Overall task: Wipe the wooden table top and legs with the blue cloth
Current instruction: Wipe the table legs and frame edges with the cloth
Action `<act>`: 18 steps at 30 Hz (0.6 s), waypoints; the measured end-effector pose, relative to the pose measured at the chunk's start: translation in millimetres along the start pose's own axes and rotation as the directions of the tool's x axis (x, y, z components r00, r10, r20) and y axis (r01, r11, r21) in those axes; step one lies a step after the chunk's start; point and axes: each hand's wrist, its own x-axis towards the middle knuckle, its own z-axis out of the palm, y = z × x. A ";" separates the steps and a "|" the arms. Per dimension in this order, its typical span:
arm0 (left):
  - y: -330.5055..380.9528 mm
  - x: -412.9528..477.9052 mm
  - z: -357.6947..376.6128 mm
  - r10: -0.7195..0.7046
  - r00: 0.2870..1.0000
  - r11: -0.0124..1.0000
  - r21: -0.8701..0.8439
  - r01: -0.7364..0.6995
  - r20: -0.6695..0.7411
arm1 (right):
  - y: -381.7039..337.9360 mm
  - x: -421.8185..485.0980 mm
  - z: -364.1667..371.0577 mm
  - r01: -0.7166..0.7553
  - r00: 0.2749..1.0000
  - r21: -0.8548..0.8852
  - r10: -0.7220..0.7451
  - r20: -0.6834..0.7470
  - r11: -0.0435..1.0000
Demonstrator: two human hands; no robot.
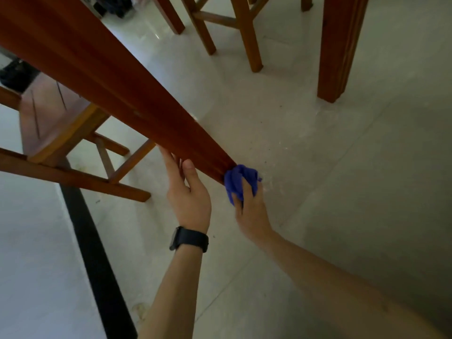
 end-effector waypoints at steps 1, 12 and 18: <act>-0.2 0.1 -0.7 0.002 1.000 1.000 0.011 -0.002 -0.002 | 6.5 4.3 3.9 -0.076 0.995 0.000 0.076 0.069 0.997; 1.0 5.1 -12.4 -0.059 0.998 0.998 -0.033 0.059 0.016 | 19.4 33.4 -4.4 -0.486 0.871 0.032 0.481 0.095 0.873; 7.9 9.3 -23.1 -0.126 0.990 0.992 0.033 0.124 0.060 | -2.4 35.1 -36.6 -0.413 0.724 -0.236 0.474 0.501 0.880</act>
